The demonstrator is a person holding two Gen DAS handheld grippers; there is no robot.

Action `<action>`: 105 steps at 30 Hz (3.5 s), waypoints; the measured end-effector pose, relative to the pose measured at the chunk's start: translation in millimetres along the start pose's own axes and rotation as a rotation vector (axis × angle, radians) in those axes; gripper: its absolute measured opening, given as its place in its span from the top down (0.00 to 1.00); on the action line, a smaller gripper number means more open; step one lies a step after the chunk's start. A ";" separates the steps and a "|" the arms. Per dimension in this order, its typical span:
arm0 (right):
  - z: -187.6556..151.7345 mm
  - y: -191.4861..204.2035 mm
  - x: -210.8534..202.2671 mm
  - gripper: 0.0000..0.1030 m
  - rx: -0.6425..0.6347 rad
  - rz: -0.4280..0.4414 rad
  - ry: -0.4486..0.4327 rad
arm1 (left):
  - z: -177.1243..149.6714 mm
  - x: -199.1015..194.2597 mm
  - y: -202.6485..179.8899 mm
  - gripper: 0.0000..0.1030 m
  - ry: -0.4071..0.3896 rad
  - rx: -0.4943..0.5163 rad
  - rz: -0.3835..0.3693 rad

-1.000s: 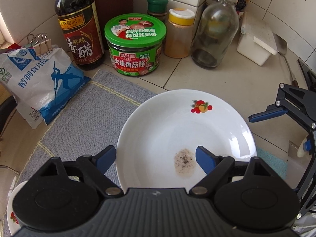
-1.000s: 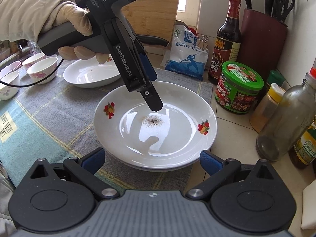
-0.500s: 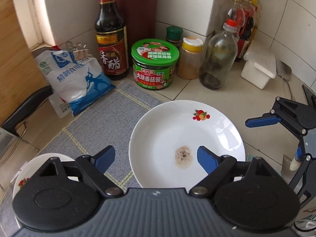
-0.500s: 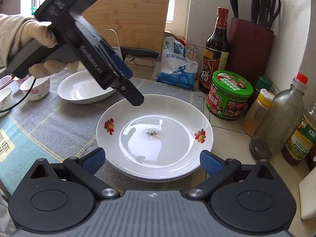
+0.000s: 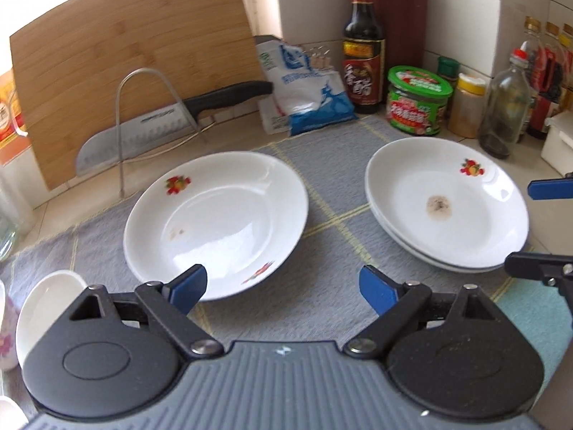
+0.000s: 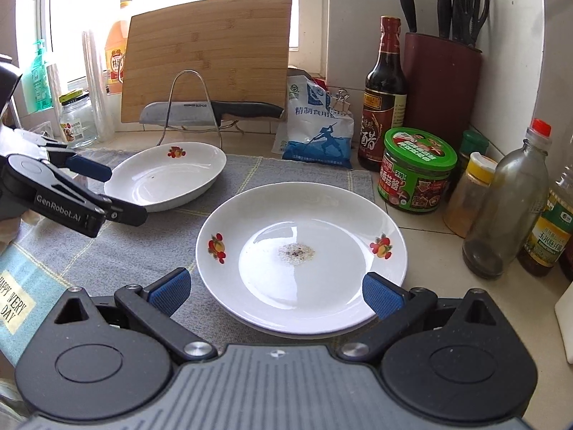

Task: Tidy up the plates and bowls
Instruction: 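Withdraw the left tool up from the stacked plates, then reach the right tool to the flowered white plate by the cutting board, then close the right tool on the flowered plate's rim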

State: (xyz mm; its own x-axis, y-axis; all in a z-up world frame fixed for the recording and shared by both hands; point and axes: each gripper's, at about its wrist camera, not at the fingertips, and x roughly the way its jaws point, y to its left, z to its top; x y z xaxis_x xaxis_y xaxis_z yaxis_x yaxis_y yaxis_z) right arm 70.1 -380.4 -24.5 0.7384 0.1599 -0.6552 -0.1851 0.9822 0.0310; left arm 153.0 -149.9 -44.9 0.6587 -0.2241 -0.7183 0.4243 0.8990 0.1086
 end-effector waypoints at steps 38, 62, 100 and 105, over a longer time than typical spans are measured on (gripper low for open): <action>130.3 41.6 143.0 0.00 -0.309 0.343 0.228 | -25.8 55.4 37.3 0.00 -0.062 -0.207 0.073; 172.5 72.3 282.4 0.06 -0.410 0.614 0.401 | -26.2 54.4 35.4 0.00 -0.074 -0.235 0.104; 194.7 79.1 307.3 0.15 -0.421 0.769 0.531 | -25.1 48.7 27.9 0.03 -0.097 -0.162 0.112; 190.8 80.6 301.6 0.15 -0.416 0.766 0.537 | -27.0 43.8 28.1 0.03 -0.086 -0.154 0.099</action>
State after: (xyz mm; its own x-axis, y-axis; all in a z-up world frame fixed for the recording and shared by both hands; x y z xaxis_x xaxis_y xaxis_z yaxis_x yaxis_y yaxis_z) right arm 401.6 -234.2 -75.6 -0.0415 0.5645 -0.8244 -0.7711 0.5066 0.3857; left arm 177.0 -124.3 -91.9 0.7458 -0.1571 -0.6474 0.2592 0.9636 0.0648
